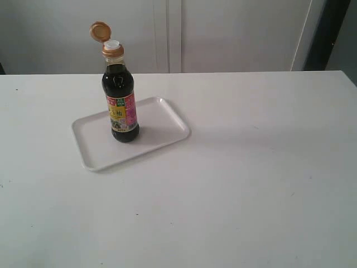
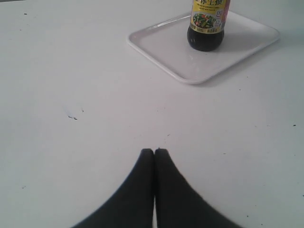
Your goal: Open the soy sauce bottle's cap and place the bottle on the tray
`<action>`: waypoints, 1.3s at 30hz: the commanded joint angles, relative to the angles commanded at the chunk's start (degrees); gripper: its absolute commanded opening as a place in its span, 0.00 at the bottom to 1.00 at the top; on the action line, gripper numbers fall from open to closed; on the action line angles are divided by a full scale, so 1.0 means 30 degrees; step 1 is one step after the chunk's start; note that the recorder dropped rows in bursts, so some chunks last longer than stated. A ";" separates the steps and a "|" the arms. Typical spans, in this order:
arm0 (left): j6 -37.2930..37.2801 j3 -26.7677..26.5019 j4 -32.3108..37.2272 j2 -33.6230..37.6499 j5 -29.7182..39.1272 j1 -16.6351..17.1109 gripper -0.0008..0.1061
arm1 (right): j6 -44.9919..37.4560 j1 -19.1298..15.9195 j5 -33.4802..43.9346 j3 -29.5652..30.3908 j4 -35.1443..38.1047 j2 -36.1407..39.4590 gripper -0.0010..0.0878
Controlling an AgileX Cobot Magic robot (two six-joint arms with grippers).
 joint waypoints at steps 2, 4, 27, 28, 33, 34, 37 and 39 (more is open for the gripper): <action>0.0000 0.0000 0.0000 0.0000 0.0000 0.0000 0.01 | 0.0000 0.0000 0.0074 0.0367 0.0000 -0.0388 0.01; 0.0000 0.0000 0.0000 0.0000 0.0000 0.0000 0.01 | 0.0000 0.0000 0.0116 0.0828 0.0000 -0.0804 0.01; 0.0004 0.0000 0.0000 0.0000 0.0000 0.0000 0.01 | 0.0000 0.0000 0.1401 0.4547 0.0150 -0.3774 0.01; 0.0004 0.0000 0.0000 0.0000 0.0000 0.0000 0.01 | 0.0000 0.0000 0.1401 0.4547 0.0150 -0.3774 0.01; 0.0009 0.0000 0.0000 0.0000 0.0040 0.0000 0.01 | 0.0000 0.0000 0.2563 0.4547 0.0150 -0.3928 0.01; 0.0009 0.0000 0.0034 0.0000 0.0042 0.0000 0.01 | 0.0000 0.0000 0.3226 0.4547 0.0150 -0.3928 0.01; 0.0009 0.0000 0.0034 0.0000 0.0042 0.0000 0.01 | 0.0000 0.0000 0.3920 0.4547 0.0150 -0.3928 0.01; 0.0009 0.0000 0.0070 0.0000 0.0042 0.0000 0.01 | 0.0000 0.0000 0.3920 0.4547 0.0150 -0.3928 0.01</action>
